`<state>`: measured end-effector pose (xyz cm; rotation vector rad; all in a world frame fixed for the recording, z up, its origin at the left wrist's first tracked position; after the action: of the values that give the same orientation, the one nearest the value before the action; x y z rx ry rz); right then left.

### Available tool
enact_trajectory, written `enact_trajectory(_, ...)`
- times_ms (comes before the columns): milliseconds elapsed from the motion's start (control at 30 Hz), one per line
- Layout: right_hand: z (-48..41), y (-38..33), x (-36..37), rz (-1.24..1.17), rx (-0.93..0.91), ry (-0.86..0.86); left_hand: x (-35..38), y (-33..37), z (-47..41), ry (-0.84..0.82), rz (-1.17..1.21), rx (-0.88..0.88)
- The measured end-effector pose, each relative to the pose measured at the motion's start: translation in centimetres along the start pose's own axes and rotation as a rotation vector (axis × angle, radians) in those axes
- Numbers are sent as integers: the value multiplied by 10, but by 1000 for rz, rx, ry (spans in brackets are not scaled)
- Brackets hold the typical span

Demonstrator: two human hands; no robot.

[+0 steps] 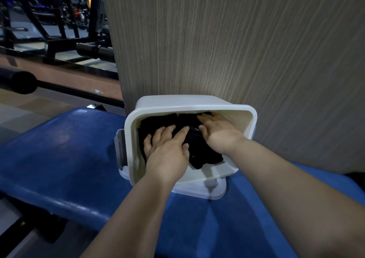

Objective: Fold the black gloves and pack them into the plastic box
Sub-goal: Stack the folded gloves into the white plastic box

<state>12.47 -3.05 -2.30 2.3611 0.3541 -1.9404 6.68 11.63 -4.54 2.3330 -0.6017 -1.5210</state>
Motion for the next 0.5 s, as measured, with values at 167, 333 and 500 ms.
enact_trajectory(167,7,-6,-15,-32,22,61,-6,5,1,29,15,-10)
enact_trajectory(333,29,-9,-38,-85,40,198,-16,15,4,79,26,4)
enact_trajectory(500,67,-3,-49,-115,-24,257,-26,37,19,174,95,69)
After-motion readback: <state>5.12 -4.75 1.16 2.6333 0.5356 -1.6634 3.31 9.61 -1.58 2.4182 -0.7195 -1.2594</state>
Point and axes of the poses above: each hand's wrist, its own z-axis away from the middle knuckle, its own x-axis out of the palm, y = z × x, the point moved 6 cm from there along -z, towards the middle knuckle, and after that the axes turned 8 degrees about y, right-handed, at the moved point
